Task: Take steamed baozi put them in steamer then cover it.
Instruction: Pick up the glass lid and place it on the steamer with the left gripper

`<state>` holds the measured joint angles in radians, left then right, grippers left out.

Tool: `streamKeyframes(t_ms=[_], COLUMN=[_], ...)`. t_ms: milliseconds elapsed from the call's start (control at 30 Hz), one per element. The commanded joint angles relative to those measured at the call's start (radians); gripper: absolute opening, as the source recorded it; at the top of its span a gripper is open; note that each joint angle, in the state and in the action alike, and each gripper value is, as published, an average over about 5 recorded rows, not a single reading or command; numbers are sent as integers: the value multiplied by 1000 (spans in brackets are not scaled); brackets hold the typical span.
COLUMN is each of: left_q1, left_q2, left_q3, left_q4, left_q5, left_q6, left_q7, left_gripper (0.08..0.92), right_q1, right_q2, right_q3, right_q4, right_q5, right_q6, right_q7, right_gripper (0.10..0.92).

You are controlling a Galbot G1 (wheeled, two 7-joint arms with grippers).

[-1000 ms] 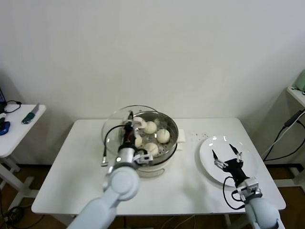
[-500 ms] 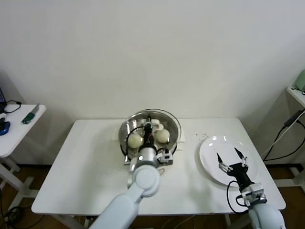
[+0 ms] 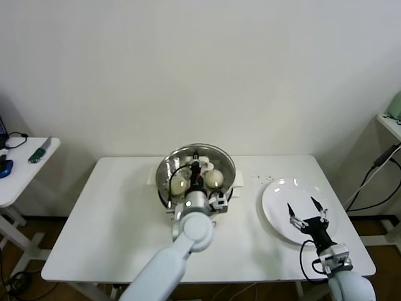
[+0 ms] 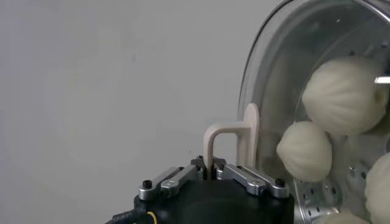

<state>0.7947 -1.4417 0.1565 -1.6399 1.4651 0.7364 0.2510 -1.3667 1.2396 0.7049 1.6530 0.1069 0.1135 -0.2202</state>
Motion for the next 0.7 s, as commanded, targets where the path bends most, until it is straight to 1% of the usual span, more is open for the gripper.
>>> streamKeyframes(t_ms=[33, 233, 700], left_q1=[-5, -3, 2], left_q2=[-3, 7, 2], left_q3=[-3, -4, -2], left_q4=[32, 31, 40], left_q5=[-4, -11, -35], left_q6=[31, 34, 47], left_q7=[-1, -4, -27], left_gripper=[150, 150, 150], right_q1=[-3, -4, -6], right_q2=[12, 25, 40], right_q3=[2, -1, 3], right_q4=[-6, -9, -4], right_q5=[-7, -16, -20], right_q6=[6, 12, 13], right_q7=[-2, -6, -15], right_gripper=[823, 823, 823])
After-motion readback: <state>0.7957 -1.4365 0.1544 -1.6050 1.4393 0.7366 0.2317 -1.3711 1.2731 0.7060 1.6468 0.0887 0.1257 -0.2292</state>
